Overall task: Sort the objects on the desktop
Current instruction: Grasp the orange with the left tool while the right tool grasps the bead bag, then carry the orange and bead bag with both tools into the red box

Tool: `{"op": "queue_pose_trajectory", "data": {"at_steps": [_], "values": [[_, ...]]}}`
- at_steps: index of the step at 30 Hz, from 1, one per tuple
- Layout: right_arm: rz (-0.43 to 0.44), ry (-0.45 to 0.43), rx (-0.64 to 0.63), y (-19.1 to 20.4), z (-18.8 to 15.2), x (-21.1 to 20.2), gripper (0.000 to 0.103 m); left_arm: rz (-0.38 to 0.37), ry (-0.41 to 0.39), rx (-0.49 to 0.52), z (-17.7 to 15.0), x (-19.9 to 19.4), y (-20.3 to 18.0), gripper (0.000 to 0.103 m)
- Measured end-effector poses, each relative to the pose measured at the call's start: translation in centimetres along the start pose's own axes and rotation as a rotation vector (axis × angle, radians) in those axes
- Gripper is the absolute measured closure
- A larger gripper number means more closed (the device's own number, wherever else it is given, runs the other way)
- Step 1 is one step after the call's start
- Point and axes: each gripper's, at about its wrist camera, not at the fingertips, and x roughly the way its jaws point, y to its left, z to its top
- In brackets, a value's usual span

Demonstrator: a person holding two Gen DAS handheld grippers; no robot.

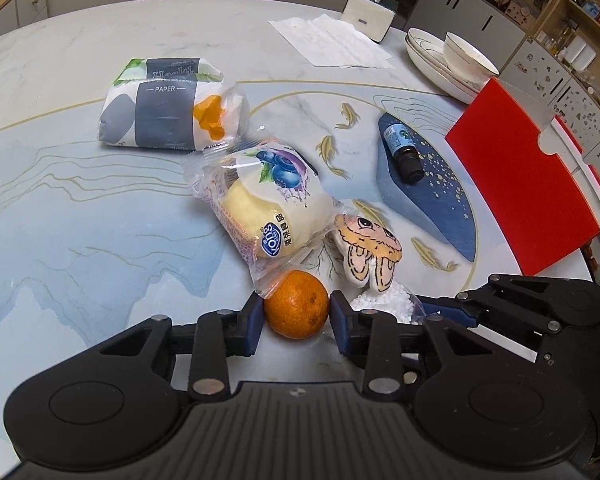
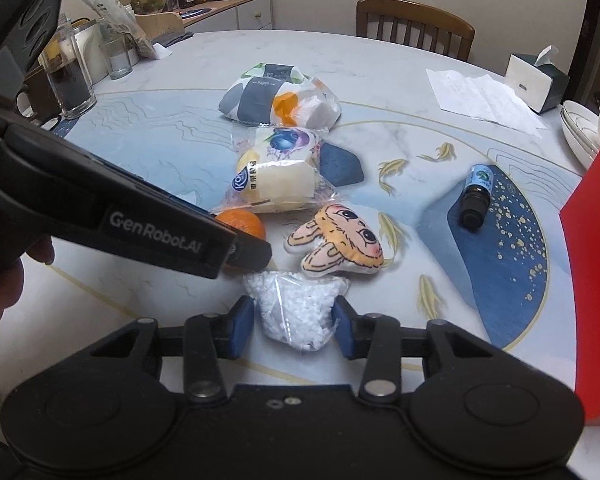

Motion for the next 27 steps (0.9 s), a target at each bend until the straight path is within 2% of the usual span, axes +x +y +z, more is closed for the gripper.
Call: {"op": "queue_pose_trajectory", "data": {"at_steps": [5,13,27], "values": [[0.005,0.001,0.003,-0.1,-0.4,-0.4,0.068,-0.010,0.008,-0.010,-0.5,-0.3,0.0,0.070],[-0.013,0.000,0.029,-1.1,-1.6,-1.7,0.069,-0.032,0.010,-0.003,-1.2,-1.0,-0.6,0.070],[-0.030,-0.059,0.095,-3.8,-1.7,-5.7,0.070,-0.059,-0.009,0.051,-1.0,-2.9,-3.1,0.070]]}}
